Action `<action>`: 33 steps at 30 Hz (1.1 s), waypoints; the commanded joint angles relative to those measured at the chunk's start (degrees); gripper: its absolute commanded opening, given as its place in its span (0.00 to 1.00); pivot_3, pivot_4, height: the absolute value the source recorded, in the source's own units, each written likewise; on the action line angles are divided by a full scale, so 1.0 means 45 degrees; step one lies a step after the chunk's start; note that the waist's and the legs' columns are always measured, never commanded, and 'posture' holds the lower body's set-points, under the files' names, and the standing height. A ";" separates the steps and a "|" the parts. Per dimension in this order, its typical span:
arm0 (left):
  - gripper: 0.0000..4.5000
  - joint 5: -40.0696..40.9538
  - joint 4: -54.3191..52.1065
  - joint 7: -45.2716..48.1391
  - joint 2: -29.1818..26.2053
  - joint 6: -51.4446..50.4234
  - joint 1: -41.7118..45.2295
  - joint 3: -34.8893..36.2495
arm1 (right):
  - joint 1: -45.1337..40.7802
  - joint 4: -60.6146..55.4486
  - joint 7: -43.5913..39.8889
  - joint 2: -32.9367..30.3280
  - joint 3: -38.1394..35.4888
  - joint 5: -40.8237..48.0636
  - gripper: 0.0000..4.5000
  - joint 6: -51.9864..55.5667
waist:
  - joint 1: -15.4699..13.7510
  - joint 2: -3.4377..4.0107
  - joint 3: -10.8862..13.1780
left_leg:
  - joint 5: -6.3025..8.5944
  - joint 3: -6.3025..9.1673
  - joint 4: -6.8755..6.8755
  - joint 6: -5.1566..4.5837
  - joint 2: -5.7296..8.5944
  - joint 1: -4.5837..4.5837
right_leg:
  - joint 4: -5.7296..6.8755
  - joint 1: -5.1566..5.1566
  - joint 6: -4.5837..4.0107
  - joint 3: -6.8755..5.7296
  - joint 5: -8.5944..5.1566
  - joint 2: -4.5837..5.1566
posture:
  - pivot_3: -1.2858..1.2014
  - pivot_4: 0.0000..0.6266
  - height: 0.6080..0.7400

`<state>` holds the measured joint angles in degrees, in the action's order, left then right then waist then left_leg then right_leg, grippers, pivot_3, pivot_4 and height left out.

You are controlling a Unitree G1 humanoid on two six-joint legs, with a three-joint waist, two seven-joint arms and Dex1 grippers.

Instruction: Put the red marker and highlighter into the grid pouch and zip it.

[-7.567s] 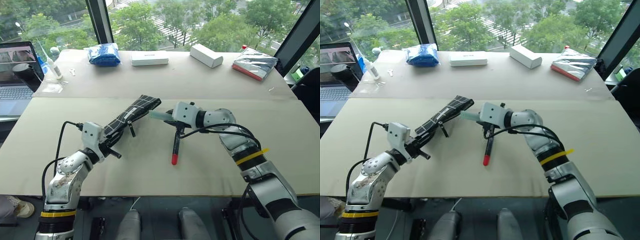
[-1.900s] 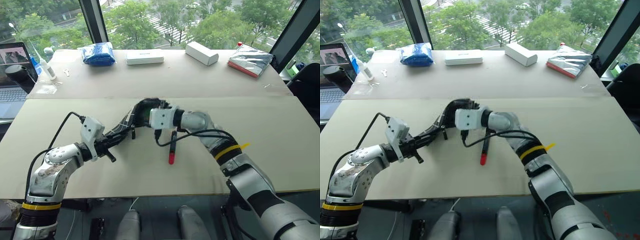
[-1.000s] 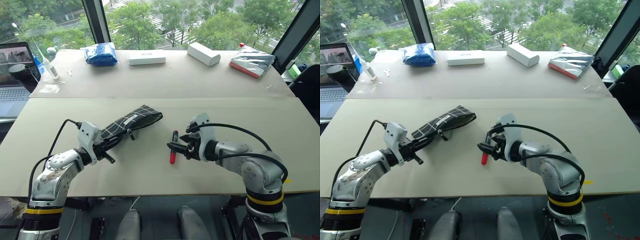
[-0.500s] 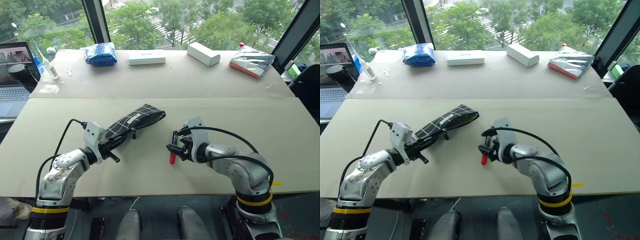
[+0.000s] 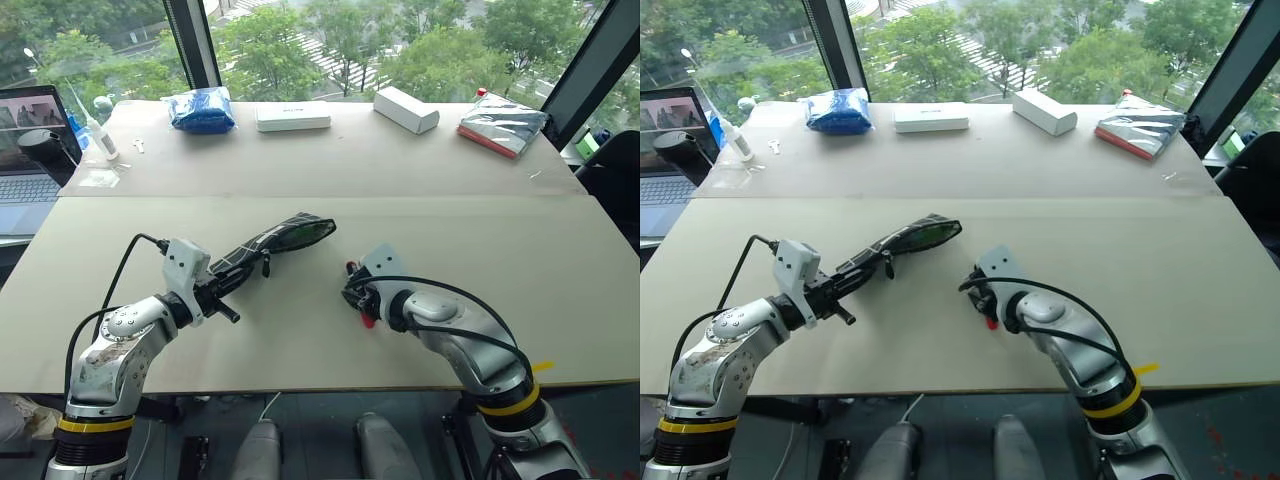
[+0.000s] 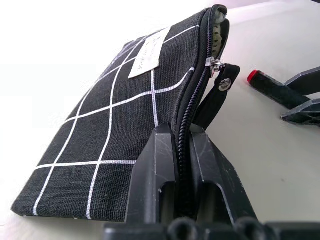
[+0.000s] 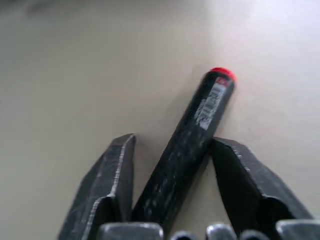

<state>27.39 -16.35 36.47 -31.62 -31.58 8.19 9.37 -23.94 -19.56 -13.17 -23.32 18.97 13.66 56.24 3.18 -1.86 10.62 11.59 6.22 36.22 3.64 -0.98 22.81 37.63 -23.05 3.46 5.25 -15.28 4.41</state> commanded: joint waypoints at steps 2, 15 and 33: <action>0.00 0.0145 -0.0478 0.0020 -0.0025 0.0165 -0.0202 0.0228 | 0.0182 0.0898 -0.0186 -0.0462 -0.0073 -0.0966 0.11 -0.0949 | -0.0068 -0.0007 -0.0004 | 0.0000 0.0000 0.0004 0.0000 0.0000 0.0001 | -0.0001 0.0001 0.0000 0.0000 0.0000 0.0000 | 0.52 0.24 1.00; 0.00 -0.0238 0.0504 0.0376 0.0224 0.1036 -0.0306 -0.0193 | -0.3766 0.3948 -0.2262 -0.1518 -0.1959 -0.2179 0.11 -0.8800 | -0.0039 -0.0001 0.0002 | -0.0001 -0.0003 -0.0013 0.0001 -0.0003 0.0027 | -0.0009 -0.0036 -0.0012 0.0003 0.0010 -0.0003 | 0.52 0.24 1.00; 0.00 -0.0100 0.0781 0.0745 0.0093 0.1176 -0.0058 -0.0336 | -0.4257 0.7061 -0.4742 -0.2173 0.0888 -0.7581 0.11 -2.0194 | -0.0112 0.0001 0.0003 | 0.0001 -0.0005 -0.0054 -0.0001 -0.0006 0.0025 | -0.0093 -0.0015 -0.0025 -0.0012 0.0019 0.0005 | 0.52 0.24 1.00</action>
<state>26.64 -11.58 39.37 -30.75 -26.50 7.05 7.65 -41.32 11.93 -36.04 -33.76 23.42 -19.34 -32.21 2.68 -1.85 10.64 11.60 6.19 35.97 3.64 -1.01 22.92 37.22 -23.12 3.34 5.20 -15.20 4.43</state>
